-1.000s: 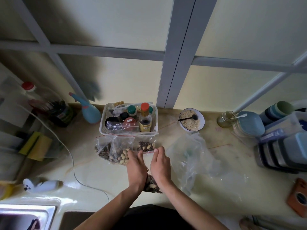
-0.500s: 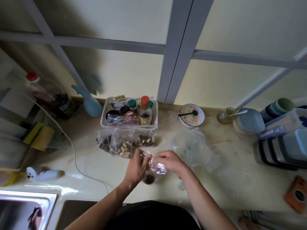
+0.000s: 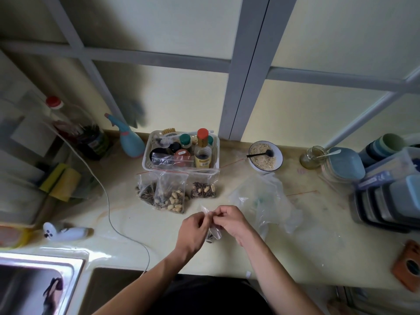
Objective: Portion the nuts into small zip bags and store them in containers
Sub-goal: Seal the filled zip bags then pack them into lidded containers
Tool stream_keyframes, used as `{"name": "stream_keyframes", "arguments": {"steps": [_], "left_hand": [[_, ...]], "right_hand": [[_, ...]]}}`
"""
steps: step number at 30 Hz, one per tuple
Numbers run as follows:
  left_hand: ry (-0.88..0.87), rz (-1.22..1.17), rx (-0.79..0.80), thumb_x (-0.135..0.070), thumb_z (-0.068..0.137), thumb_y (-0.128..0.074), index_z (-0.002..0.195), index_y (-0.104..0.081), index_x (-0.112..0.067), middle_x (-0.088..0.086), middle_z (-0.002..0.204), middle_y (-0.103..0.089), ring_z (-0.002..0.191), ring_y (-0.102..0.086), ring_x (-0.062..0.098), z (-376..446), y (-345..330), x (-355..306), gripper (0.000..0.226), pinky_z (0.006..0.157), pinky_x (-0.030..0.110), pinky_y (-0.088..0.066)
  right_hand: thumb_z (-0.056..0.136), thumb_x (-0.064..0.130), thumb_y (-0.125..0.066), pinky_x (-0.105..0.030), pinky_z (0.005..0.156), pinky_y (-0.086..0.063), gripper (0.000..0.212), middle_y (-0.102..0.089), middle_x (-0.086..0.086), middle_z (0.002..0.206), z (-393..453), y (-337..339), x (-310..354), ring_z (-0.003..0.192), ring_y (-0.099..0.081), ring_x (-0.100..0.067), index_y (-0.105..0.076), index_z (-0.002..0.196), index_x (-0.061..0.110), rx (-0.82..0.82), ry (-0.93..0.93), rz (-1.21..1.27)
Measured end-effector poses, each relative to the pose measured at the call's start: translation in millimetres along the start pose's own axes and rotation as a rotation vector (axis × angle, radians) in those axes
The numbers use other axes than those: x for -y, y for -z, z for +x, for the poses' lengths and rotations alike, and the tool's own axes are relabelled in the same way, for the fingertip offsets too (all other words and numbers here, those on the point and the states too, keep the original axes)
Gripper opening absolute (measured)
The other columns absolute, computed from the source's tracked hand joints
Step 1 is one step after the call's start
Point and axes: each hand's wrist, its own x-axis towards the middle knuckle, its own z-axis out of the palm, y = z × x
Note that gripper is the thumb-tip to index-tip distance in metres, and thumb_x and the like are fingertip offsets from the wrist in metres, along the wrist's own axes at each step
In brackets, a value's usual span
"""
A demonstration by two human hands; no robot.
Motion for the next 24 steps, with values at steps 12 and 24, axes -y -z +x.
{"name": "stream_keyframes", "arguments": {"steps": [12,24], "left_hand": [[-0.023,0.031,0.051,-0.026,0.102,-0.047,0.056,-0.053,-0.031,-0.012,0.053,-0.060,0.050,-0.057,0.004,-5.7,8.1,-1.9,0.046,0.055,0.026,-0.045],[-0.025,-0.143,-0.073,-0.027,0.082,-0.037,0.062,-0.047,-0.025,-0.003,0.061,-0.054,0.060,-0.049,0.008,-7.9,15.6,-3.8,0.022,0.059,0.034,-0.042]], "right_hand": [[0.091,0.021,-0.067,-0.021,0.076,-0.053,0.018,-0.073,0.014,0.076,-5.7,-18.3,-2.4,0.081,-0.070,-0.007,-0.075,0.076,0.026,-0.214,0.055,-0.337],[0.093,0.015,-0.059,-0.026,0.069,-0.045,0.014,-0.067,0.007,0.076,-0.4,-26.5,-2.1,0.073,-0.060,-0.011,-0.060,0.080,0.021,-0.382,0.328,-0.362]]}}
